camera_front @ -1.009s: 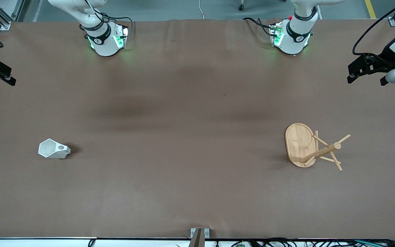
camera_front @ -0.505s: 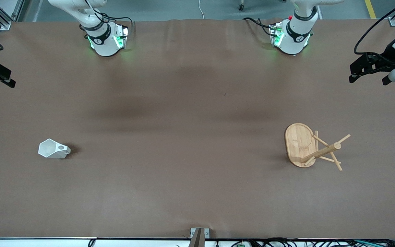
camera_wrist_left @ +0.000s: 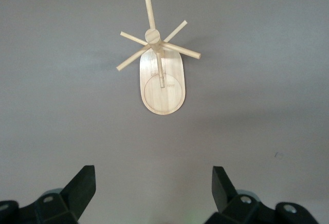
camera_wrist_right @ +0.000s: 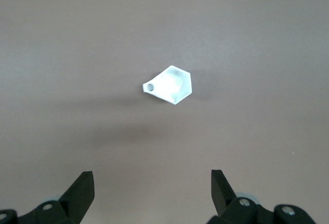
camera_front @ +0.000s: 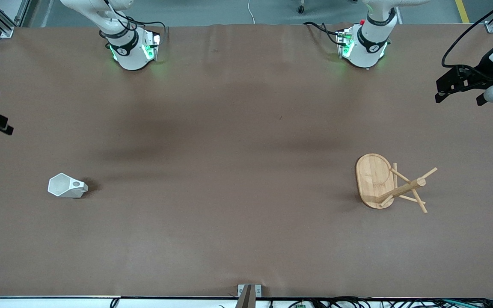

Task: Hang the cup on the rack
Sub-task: 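Move the right gripper toward the white mug on the table, then grasp the white mug's base with the right gripper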

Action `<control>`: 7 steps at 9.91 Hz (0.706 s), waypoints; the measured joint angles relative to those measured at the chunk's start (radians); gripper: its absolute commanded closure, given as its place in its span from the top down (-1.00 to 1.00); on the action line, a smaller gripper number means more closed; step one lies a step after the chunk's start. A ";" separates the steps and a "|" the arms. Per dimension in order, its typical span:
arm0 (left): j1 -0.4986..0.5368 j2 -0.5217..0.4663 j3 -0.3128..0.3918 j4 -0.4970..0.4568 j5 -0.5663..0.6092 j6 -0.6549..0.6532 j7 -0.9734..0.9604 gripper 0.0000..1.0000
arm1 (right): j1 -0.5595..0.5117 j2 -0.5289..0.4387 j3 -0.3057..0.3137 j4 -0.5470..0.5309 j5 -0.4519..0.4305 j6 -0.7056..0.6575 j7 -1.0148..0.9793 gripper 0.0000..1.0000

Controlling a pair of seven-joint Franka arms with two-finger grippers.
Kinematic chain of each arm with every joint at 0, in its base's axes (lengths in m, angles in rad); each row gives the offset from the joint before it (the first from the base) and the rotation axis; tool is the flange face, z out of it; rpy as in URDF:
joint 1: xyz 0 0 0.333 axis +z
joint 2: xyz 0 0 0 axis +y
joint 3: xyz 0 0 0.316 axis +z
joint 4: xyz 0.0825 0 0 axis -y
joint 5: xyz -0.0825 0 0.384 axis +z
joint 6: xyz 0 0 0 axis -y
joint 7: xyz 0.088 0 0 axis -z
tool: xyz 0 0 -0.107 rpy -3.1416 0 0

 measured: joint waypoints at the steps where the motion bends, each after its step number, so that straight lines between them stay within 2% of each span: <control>1: 0.000 0.000 0.000 0.000 0.000 0.000 0.000 1.00 | -0.003 0.033 -0.014 -0.029 0.002 0.055 -0.026 0.98; 3: 0.001 0.000 0.000 0.000 0.000 0.000 0.000 1.00 | -0.013 0.113 -0.026 -0.065 0.011 0.143 -0.051 0.95; 7: 0.001 0.000 0.000 0.001 0.000 0.000 0.000 1.00 | -0.051 0.288 -0.062 -0.099 0.172 0.295 -0.201 0.92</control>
